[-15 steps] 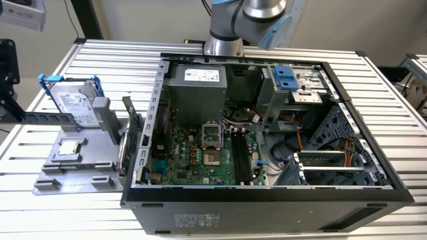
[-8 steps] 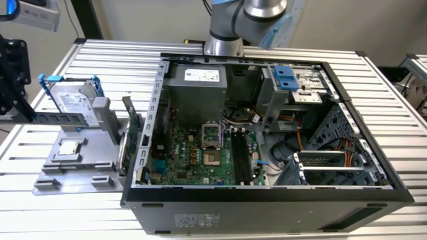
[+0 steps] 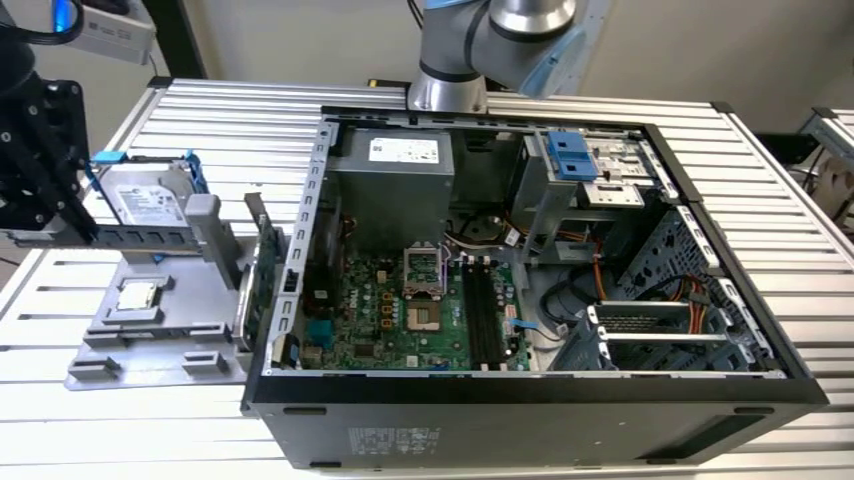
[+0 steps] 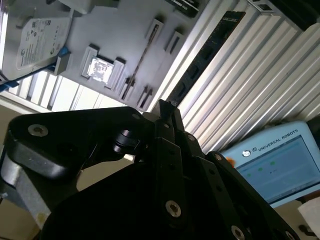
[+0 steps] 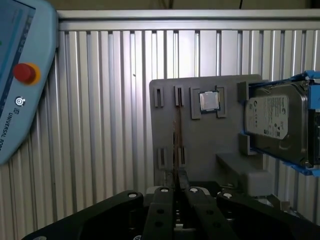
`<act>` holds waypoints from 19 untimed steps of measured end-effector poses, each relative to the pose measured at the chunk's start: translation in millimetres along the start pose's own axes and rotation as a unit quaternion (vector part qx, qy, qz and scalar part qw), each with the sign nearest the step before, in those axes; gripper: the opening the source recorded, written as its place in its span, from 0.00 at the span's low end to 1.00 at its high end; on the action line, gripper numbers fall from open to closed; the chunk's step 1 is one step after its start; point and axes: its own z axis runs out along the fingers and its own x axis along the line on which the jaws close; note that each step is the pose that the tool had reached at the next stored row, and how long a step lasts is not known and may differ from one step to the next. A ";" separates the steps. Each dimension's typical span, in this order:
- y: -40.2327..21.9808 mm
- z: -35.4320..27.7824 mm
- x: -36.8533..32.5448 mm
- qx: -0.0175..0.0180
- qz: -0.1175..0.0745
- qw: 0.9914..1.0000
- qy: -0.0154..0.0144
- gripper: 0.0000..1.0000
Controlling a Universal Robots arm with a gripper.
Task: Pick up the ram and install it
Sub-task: 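Pick up the ram and move it above insertion slot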
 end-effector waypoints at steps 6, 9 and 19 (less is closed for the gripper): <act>-15.5 -0.2 -0.3 0.000 0.000 1.000 0.000 0.00; -23.7 -0.2 -0.6 0.000 0.000 1.000 0.000 0.00; -50.6 -0.6 -1.2 0.000 0.000 1.000 0.000 0.00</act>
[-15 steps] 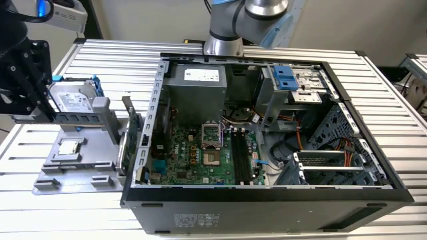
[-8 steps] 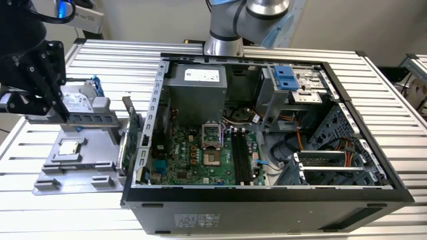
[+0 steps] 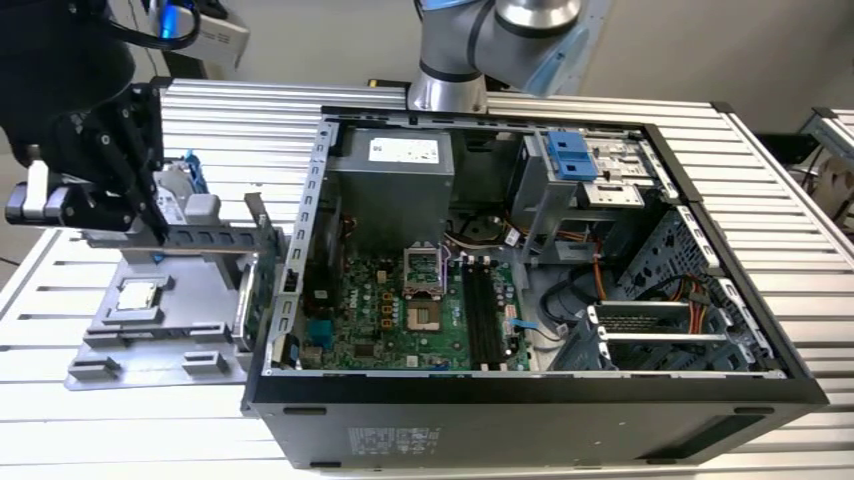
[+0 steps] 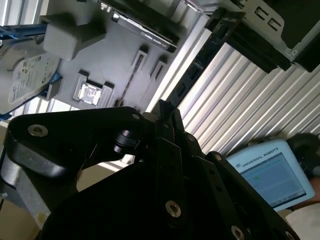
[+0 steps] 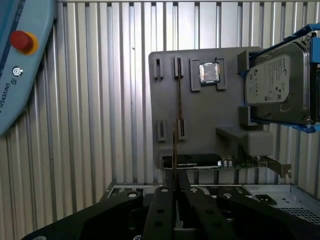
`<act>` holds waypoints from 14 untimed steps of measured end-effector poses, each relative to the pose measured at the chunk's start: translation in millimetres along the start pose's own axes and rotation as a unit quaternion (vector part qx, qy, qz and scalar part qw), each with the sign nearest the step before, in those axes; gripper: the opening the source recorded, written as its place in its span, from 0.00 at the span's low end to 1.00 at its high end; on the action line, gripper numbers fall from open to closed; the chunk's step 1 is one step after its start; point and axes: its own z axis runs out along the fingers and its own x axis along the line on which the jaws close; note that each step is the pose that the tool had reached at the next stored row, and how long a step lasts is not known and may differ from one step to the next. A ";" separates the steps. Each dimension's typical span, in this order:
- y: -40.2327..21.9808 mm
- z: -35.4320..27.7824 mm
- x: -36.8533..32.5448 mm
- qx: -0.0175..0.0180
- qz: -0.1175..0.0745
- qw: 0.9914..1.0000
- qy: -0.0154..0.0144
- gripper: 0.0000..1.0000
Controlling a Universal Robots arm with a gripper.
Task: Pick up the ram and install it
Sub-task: 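Pick up the ram and move it above insertion slot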
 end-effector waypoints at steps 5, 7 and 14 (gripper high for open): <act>-13.7 -0.1 -0.3 0.000 0.000 1.000 0.000 0.00; -19.2 -0.2 -0.4 0.000 0.000 1.000 0.000 0.00; -38.1 -0.4 -0.9 0.000 0.000 1.000 0.000 0.00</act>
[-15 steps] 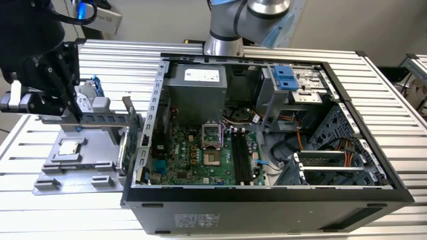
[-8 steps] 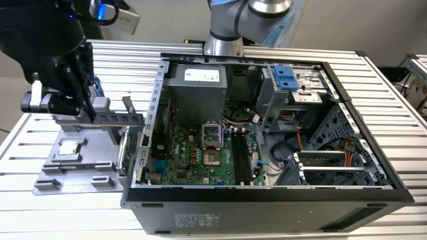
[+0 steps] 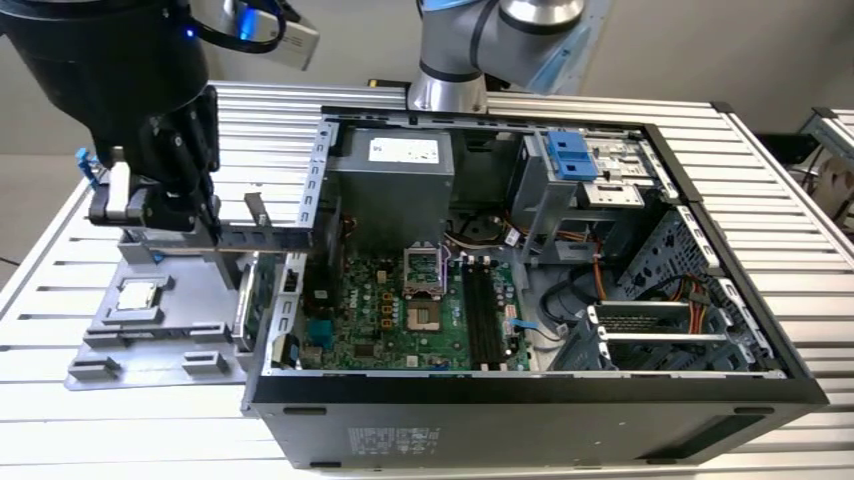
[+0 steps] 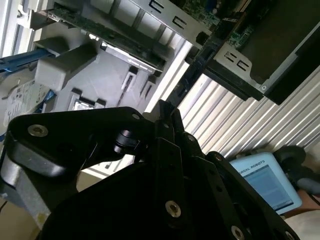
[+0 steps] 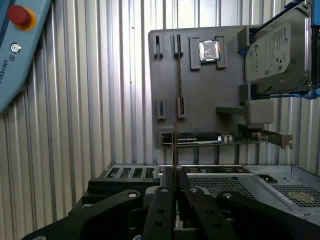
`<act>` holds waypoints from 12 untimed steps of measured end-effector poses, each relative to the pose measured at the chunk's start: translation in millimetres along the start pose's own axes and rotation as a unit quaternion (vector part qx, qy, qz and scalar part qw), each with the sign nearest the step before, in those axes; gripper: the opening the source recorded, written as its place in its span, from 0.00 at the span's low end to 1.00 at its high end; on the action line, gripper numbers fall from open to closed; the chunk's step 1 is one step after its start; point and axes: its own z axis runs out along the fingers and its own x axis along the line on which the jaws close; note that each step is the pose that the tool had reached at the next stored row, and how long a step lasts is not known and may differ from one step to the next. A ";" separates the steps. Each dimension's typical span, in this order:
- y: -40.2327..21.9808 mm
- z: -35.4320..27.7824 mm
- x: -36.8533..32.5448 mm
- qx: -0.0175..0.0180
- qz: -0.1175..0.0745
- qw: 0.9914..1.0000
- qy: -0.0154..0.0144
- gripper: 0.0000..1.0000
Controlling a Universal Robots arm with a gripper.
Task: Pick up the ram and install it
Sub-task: 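Pick up the ram and move it above insertion slot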
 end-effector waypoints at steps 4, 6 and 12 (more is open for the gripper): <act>-8.3 -0.1 -0.2 0.000 0.000 1.000 0.000 0.00; -12.9 -0.1 -0.3 0.000 0.000 1.000 0.000 0.00; -27.4 -0.3 -0.6 0.000 0.000 1.000 0.000 0.00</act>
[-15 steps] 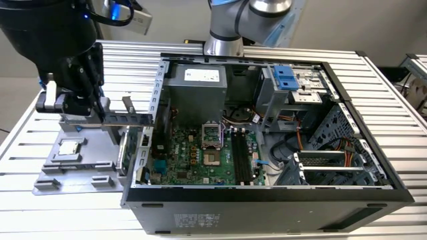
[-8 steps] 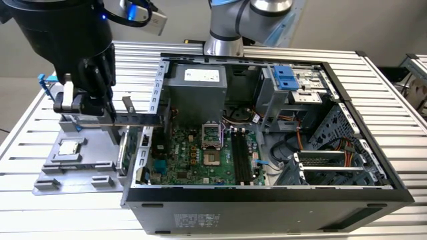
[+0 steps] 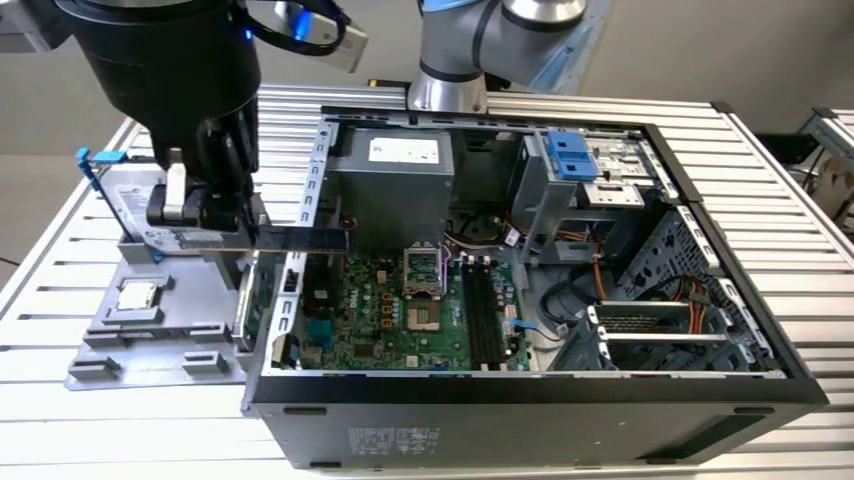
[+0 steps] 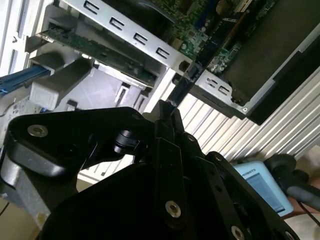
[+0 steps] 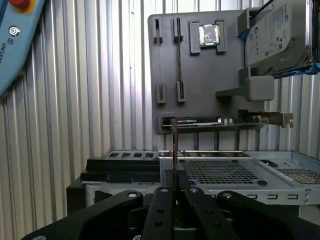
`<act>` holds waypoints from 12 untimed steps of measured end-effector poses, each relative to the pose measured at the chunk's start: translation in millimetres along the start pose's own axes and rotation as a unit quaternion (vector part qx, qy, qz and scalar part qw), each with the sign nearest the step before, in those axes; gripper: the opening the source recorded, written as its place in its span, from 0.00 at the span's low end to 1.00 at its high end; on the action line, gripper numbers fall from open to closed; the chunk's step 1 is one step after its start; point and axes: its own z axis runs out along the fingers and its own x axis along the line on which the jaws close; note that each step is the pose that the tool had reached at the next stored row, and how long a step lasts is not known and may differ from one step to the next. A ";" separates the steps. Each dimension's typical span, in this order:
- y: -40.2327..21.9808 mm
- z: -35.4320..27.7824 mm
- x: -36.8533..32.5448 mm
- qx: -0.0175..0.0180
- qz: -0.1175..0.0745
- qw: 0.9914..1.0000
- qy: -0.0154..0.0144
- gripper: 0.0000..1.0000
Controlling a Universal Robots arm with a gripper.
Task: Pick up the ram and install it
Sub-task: 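Pick up the ram and move it above insertion slot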
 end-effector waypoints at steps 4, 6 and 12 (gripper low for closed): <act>-10.4 -0.1 -0.2 0.000 0.000 1.000 0.000 0.00; -15.6 -0.2 -0.3 0.000 0.000 1.000 0.000 0.00; -32.6 -0.3 -0.7 0.000 0.000 1.000 0.000 0.00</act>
